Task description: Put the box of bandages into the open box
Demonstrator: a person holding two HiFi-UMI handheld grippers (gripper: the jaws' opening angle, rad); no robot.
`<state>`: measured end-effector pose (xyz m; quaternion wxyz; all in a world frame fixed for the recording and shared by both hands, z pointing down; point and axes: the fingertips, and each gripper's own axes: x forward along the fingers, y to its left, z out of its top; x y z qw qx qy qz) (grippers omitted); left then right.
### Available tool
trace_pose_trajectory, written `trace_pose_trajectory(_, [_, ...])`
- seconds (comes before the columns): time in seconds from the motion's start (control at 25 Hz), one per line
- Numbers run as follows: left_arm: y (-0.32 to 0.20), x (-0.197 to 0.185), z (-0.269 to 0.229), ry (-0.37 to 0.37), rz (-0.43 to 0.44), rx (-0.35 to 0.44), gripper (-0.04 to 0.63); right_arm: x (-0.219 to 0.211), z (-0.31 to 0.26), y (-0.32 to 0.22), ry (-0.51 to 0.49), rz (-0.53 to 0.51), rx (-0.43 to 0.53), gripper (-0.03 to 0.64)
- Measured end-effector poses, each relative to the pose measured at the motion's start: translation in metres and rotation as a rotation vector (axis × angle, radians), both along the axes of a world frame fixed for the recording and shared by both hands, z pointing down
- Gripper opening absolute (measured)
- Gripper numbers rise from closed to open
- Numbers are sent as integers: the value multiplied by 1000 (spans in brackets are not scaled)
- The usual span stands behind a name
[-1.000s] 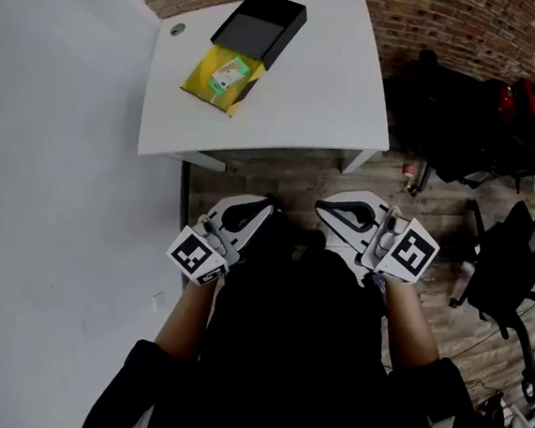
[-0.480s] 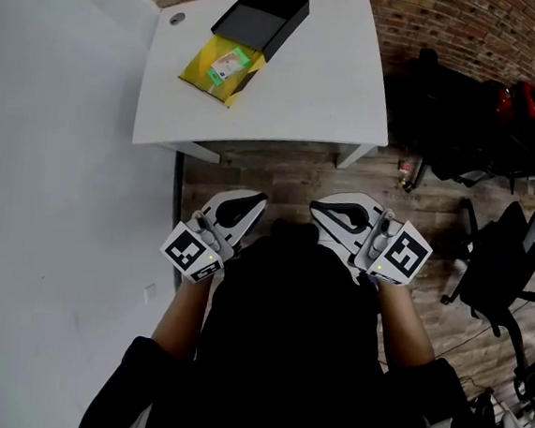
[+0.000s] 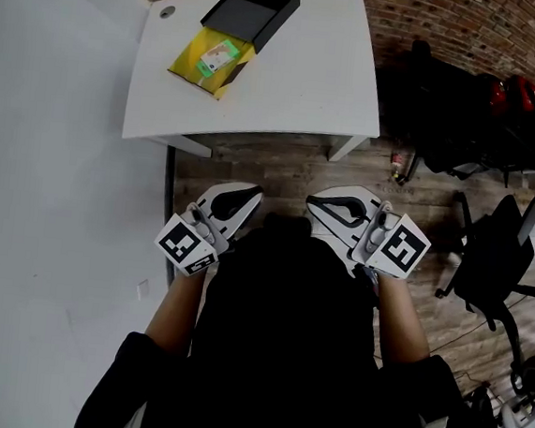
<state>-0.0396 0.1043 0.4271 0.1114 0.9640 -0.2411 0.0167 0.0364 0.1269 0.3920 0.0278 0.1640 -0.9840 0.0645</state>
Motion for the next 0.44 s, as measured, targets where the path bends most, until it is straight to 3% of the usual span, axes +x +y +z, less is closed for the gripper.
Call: trace_pose_trajectory(0.44, [6, 2, 3, -4, -6, -12, 17, 9, 2, -1, 0, 16, -10, 5])
